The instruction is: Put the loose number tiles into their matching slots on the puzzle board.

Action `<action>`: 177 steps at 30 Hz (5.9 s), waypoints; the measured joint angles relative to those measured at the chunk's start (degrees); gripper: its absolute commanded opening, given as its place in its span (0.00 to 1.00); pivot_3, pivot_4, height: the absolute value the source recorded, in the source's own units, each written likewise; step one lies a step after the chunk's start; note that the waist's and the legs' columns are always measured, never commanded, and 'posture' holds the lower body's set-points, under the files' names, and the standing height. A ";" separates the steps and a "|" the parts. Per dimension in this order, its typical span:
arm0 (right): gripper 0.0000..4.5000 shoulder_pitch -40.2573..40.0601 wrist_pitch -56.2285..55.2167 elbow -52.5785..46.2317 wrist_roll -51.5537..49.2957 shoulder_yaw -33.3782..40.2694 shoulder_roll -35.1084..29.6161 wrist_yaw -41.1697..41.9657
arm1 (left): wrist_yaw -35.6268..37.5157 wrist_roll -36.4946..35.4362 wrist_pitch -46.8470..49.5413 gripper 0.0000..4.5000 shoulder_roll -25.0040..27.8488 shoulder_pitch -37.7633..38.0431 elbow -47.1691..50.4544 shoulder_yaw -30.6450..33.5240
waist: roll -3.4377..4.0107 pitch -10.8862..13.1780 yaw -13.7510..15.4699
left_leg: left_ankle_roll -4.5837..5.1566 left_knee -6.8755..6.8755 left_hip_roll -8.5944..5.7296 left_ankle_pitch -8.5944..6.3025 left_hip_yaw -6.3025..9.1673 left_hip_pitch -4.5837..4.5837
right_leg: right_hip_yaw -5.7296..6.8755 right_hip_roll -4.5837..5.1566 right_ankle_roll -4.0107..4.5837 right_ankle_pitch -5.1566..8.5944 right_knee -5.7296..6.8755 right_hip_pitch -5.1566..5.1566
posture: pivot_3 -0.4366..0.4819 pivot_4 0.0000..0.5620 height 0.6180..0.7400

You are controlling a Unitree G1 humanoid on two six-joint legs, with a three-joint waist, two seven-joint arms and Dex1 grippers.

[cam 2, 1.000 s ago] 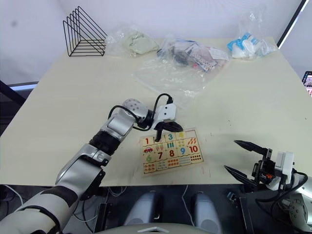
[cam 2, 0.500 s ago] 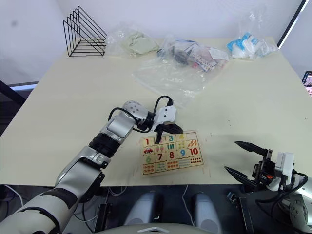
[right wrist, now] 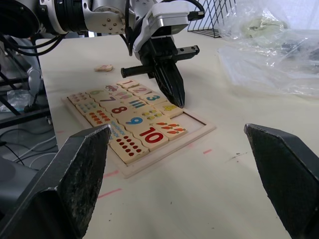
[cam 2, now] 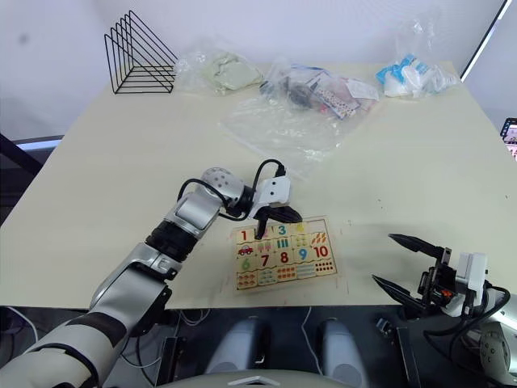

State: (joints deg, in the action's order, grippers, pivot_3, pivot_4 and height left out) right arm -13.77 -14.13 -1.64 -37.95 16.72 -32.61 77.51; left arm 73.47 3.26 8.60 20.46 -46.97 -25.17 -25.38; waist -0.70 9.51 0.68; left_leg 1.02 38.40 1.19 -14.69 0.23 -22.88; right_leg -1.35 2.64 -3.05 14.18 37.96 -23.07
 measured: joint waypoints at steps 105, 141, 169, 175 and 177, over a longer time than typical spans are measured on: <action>1.00 1.30 5.00 11.70 0.26 7.00 -4.52 4.43 | -12.61 -32.65 -9.66 0.99 12.61 72.65 32.30 54.03 | 0.01 -0.04 -0.02 | 0.00 -0.08 0.12 -0.01 -0.16 0.12 | -0.04 0.11 0.25 0.16 -0.07 0.01 | 0.48 0.27 1.00; 1.00 0.67 -1.95 16.01 1.74 7.00 -4.28 6.91 | -11.47 -32.55 -9.70 0.99 14.25 68.64 30.65 51.88 | 0.00 -0.05 0.02 | 0.00 -0.08 0.13 -0.02 -0.16 0.13 | -0.04 0.10 0.25 0.16 -0.08 0.01 | 0.48 0.27 1.00; 1.00 9.72 7.96 8.78 -6.28 -0.84 -13.10 14.66 | -34.27 -27.94 4.37 0.99 9.38 70.55 46.15 46.93 | 0.00 -0.05 0.05 | 0.00 -0.07 0.11 -0.01 0.05 0.12 | -0.05 0.12 0.22 0.13 -0.07 0.02 | 0.48 0.27 1.00; 1.00 10.82 6.98 9.65 -6.90 -2.46 -13.82 14.66 | -39.48 -25.42 9.43 0.99 9.07 69.91 50.38 44.00 | -0.01 -0.04 0.07 | 0.00 -0.07 0.10 -0.01 0.04 0.12 | -0.05 0.11 0.20 0.12 -0.07 0.02 | 0.48 0.27 1.00; 1.00 11.18 6.40 10.54 -6.89 -2.47 -13.82 14.66 | -40.19 -25.07 11.29 0.99 9.38 69.46 51.16 42.91 | -0.01 -0.04 0.07 | 0.00 -0.07 0.09 -0.01 0.03 0.12 | -0.05 0.11 0.20 0.12 -0.07 0.02 | 0.48 0.27 1.00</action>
State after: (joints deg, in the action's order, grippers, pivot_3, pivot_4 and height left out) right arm -2.59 -7.73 8.90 -44.84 14.26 -46.43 92.17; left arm 33.28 -21.81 19.88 29.83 22.48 25.99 17.53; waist -0.71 9.47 0.74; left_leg 1.02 38.32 1.29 -14.70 0.25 -22.77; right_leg -1.41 2.75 -2.85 14.30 37.89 -23.05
